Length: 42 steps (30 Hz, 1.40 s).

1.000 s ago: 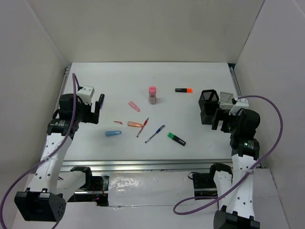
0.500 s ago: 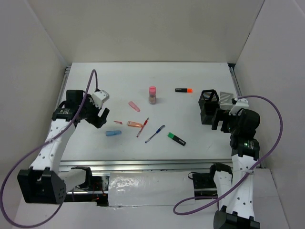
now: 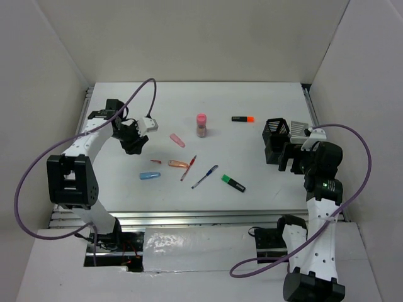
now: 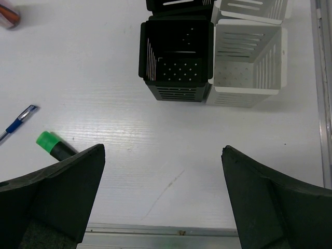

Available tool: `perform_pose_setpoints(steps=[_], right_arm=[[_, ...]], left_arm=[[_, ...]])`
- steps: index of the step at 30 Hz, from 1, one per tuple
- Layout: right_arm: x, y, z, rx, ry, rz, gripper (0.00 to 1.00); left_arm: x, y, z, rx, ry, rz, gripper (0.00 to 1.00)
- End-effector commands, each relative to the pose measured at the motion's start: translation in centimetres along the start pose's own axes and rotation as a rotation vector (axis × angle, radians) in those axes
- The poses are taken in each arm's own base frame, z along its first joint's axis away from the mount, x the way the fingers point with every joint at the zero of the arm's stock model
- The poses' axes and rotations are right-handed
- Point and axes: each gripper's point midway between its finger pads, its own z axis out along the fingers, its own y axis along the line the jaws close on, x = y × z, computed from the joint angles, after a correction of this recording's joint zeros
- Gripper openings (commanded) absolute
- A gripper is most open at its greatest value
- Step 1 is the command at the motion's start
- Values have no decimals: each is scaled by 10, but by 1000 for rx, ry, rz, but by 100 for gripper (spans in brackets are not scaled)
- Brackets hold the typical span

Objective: Sort the stationery into containers
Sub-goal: Pick up the pen cap from the center of the board.

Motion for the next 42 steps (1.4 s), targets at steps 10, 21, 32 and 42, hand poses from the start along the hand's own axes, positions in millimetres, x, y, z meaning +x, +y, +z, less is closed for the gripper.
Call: perform_pose_setpoints(steps=[10,21,32,42], right_arm=[[-19,1,-4,-28,12,-2,100],[-20,1,-2,-45,23,16,100],[-22,2,1,-60,30,22,100],[-27,2,0,-73,28,1,100]], left_arm=[[-3,-20,44,248,-141,351,48],[10,-21,66,275,-140,425,45],[16,-12,83,234,-84,424,43],[16,-16,101,287,-37,428,42]])
